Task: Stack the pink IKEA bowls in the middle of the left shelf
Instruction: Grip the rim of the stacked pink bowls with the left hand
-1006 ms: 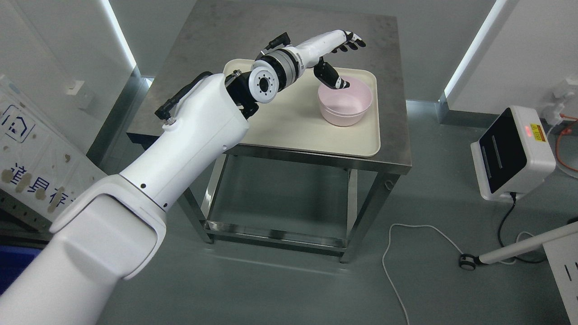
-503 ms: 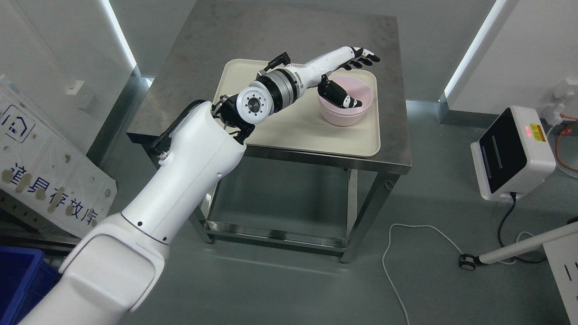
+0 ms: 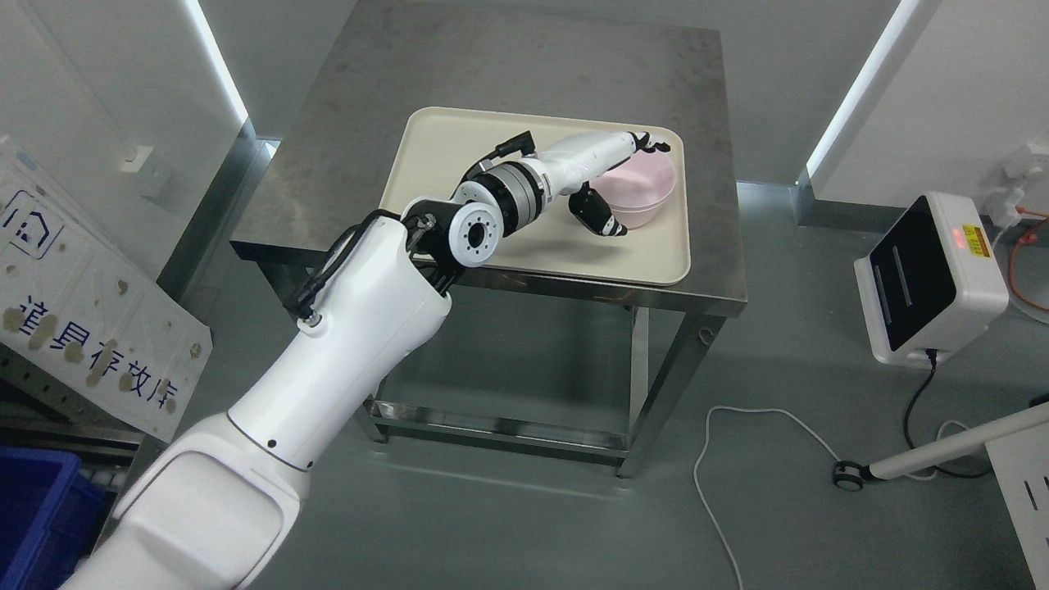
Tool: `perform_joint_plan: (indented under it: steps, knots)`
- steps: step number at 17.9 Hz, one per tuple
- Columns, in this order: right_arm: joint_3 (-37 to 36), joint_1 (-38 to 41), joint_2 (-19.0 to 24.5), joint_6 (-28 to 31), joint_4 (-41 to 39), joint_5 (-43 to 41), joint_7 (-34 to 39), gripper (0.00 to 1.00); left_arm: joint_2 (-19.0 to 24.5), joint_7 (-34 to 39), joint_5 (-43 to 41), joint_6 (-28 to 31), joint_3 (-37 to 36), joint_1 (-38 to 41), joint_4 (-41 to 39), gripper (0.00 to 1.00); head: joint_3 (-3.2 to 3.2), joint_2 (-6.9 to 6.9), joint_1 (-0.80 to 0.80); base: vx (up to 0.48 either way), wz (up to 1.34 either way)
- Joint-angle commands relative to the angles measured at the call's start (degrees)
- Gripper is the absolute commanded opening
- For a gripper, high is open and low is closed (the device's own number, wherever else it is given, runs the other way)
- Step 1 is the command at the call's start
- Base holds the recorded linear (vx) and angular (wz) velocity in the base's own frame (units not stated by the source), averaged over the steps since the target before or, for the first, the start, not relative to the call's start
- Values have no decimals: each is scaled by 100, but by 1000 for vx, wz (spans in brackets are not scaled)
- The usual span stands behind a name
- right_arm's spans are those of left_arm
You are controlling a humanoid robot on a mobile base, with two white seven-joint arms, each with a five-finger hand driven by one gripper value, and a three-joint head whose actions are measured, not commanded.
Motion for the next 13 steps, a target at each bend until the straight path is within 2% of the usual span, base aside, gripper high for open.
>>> perform_joint_plan:
  steps: [1, 7, 13]
  knots:
    - [-62, 167, -100, 1, -193, -37, 38, 100, 100, -13, -393, -14, -220, 63, 374, 93, 0, 0, 0, 0, 0]
    - [-62, 167, -100, 1, -193, -37, 38, 100, 100, -258, -647, 30, -352, -446, 822, 90, 0, 0, 0, 0, 0]
    - [-62, 167, -100, 1, -193, -37, 38, 100, 100, -1129, -789, 48, -405, -605, 866, 76, 0, 0, 0, 0, 0]
